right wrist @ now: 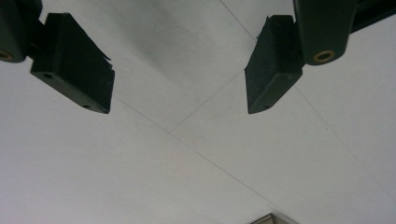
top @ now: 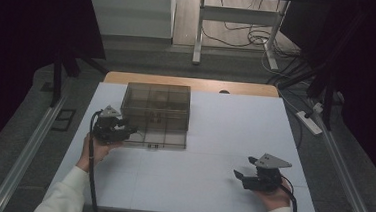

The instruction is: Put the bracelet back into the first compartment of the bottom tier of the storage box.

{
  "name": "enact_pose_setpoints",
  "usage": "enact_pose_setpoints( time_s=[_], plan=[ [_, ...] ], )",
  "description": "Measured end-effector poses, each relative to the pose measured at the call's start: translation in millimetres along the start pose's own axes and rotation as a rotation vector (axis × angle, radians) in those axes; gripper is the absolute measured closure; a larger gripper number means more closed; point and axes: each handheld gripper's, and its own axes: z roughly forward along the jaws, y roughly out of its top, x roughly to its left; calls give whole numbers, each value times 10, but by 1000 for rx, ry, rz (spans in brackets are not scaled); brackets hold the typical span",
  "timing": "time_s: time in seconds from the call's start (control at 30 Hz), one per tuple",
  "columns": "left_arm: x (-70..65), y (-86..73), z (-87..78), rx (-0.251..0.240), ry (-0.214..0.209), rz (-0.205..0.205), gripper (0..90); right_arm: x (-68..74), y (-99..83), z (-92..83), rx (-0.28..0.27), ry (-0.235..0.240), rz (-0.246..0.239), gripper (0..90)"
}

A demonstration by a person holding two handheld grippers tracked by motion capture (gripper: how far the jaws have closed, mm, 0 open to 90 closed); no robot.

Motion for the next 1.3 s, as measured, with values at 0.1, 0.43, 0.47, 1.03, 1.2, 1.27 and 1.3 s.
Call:
enact_pose_setpoints(
  time_s=[0.1, 0.43, 0.47, 1.03, 1.2, 1.27, 1.3],
  plan=[
    [-4, -4, 3, 5, -16, 1, 453, -2, 0, -5, -2, 1, 2, 237],
    [-31, -14, -3, 10, -29, 17, 380, -3, -1, -7, -3, 1, 2, 237],
    [-34, -13, -9, 8, -29, 17, 371, -3, -1, -7, -4, 1, 2, 237],
    [-100, -102, -140, -1, -49, 31, 333, -9, -1, -21, -7, -2, 2, 237],
    [-153, -121, -163, 1, -55, 45, 327, -11, -3, -20, -10, -2, 4, 236],
    [-169, -126, -171, 1, -59, 51, 326, -11, -2, -21, -9, -2, 4, 236],
    [-176, -128, -176, -1, -59, 55, 326, -11, -2, -22, -10, -2, 4, 237]
  ],
)
